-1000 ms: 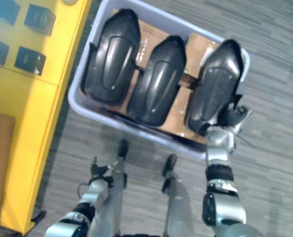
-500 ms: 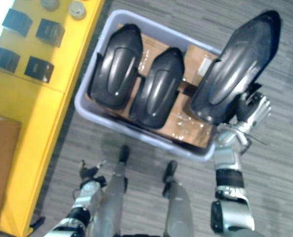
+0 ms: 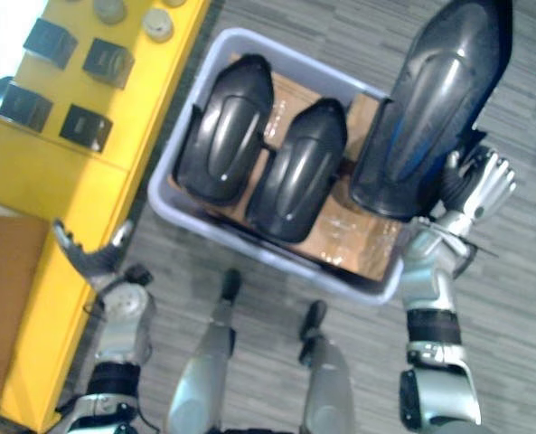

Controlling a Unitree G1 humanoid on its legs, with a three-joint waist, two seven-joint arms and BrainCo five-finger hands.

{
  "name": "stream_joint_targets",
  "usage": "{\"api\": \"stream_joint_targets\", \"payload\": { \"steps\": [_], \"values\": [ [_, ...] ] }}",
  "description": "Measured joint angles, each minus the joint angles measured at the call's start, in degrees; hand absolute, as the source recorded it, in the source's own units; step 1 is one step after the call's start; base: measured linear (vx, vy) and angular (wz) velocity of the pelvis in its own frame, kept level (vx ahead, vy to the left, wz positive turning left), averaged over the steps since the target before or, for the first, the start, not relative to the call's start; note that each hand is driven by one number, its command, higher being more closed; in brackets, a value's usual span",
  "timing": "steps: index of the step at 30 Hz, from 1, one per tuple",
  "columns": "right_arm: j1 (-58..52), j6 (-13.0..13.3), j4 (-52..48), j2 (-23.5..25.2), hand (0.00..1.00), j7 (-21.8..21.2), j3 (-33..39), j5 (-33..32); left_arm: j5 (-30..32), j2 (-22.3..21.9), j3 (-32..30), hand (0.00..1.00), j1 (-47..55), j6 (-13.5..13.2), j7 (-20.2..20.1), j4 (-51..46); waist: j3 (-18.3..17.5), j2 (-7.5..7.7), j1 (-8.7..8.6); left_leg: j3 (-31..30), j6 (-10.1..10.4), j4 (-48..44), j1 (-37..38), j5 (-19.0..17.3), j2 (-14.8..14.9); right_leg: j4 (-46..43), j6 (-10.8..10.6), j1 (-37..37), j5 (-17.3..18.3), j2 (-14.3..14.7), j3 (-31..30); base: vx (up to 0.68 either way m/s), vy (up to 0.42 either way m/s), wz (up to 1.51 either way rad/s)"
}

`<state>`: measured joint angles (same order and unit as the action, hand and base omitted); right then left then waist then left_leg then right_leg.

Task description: Walk over and take plastic housings, then place them on the shelf

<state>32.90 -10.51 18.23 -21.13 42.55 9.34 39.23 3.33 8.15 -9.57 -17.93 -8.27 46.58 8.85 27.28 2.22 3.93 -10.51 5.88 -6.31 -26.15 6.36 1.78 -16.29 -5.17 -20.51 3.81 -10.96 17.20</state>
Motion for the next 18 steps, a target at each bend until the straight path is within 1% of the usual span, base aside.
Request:
{"api": "stream_joint_targets", "payload": {
  "steps": [2,4,6,8,9,10,12,13,16,18],
  "values": [
    [0.7,0.9,0.0,-0.2,1.00,0.0,-0.4,1.2,0.4,1.0,1.3,0.00,-1.4,0.0,-0.2,-2.4,-0.1,-0.19,-0.01,0.0,0.0,0.1,0.2,0.0,-0.1,0.3,0.0,0.4,0.0,0.0,0.1,0.01,-0.003,0.02],
    [1.5,1.3,0.0,-0.5,1.00,0.0,-1.2,2.2,1.9,1.8,2.4,0.00,-2.7,-0.1,-1.7,-4.1,-0.1,-0.19,-0.03,0.0,0.0,0.1,0.1,0.0,0.0,0.6,-0.2,0.4,-0.2,0.0,0.1,0.00,0.000,0.00],
    [2.0,1.8,0.0,-0.7,1.00,-0.1,-2.5,2.2,1.6,3.1,4.5,0.00,-3.8,-0.5,-6.1,-5.1,-0.1,-0.19,-0.04,0.1,0.0,0.2,0.1,0.0,-0.1,0.7,-0.3,0.4,-0.2,0.0,0.1,0.00,0.000,0.00],
    [2.2,1.8,0.0,-0.7,1.00,-0.3,-3.2,2.2,0.8,3.2,6.2,0.00,-5.1,-0.7,-8.2,-6.1,-0.1,-0.19,0.00,0.1,0.0,0.2,0.0,0.0,-0.2,0.8,-0.4,0.4,-0.3,0.1,0.1,0.00,0.000,0.00],
    [2.4,1.8,0.0,-0.7,1.00,-0.5,-3.7,2.2,-0.8,3.4,7.1,0.00,-5.8,-1.2,-9.5,-6.4,-0.1,-0.19,-0.02,0.2,0.0,0.2,0.0,0.0,-0.3,0.8,-0.4,0.4,-0.3,0.0,0.1,0.00,0.000,0.00],
    [2.7,1.8,0.0,-0.7,1.00,-1.5,-4.6,2.2,-3.7,4.4,9.0,0.00,-7.4,-1.9,-12.1,-6.7,-0.1,-0.19,-0.04,0.2,0.0,0.1,0.0,0.0,-0.3,0.9,-0.4,0.4,-0.3,0.0,0.0,0.00,0.000,0.00],
    [3.1,1.8,0.0,-0.7,1.00,-2.6,-5.3,2.3,-6.5,5.6,11.0,0.00,-9.2,-2.2,-14.6,-6.7,-0.1,-0.19,-0.06,0.2,0.0,0.1,-0.1,0.0,-0.3,0.9,-0.4,0.4,-0.3,0.0,0.0,0.00,0.000,0.00],
    [3.6,1.8,0.0,-0.7,1.00,-2.9,-6.0,2.5,-9.7,6.2,12.3,0.00,-10.5,-3.0,-16.8,-6.7,-0.1,-0.19,-0.13,0.3,0.0,0.0,-0.1,0.0,-0.3,0.9,-0.4,0.4,-0.3,0.0,0.0,0.00,0.000,0.00],
    [4.8,2.3,0.0,-0.7,1.00,-3.8,-7.0,3.5,-13.9,7.6,16.0,0.00,-14.1,-3.4,-20.9,-6.3,-0.1,-0.19,-0.15,0.3,0.0,-0.1,-0.1,0.0,-0.3,0.9,-0.4,0.4,-0.4,0.0,0.0,0.00,0.000,0.00],
    [5.4,2.9,-0.1,-0.7,1.00,-4.0,-7.5,4.0,-14.9,8.0,18.1,0.00,-16.5,-3.4,-22.9,-4.3,-0.1,-0.19,-0.18,0.4,0.0,-0.2,-0.1,0.0,-0.3,0.9,-0.4,0.3,-0.4,0.0,-0.1,0.00,0.000,0.00]
  ]
}}
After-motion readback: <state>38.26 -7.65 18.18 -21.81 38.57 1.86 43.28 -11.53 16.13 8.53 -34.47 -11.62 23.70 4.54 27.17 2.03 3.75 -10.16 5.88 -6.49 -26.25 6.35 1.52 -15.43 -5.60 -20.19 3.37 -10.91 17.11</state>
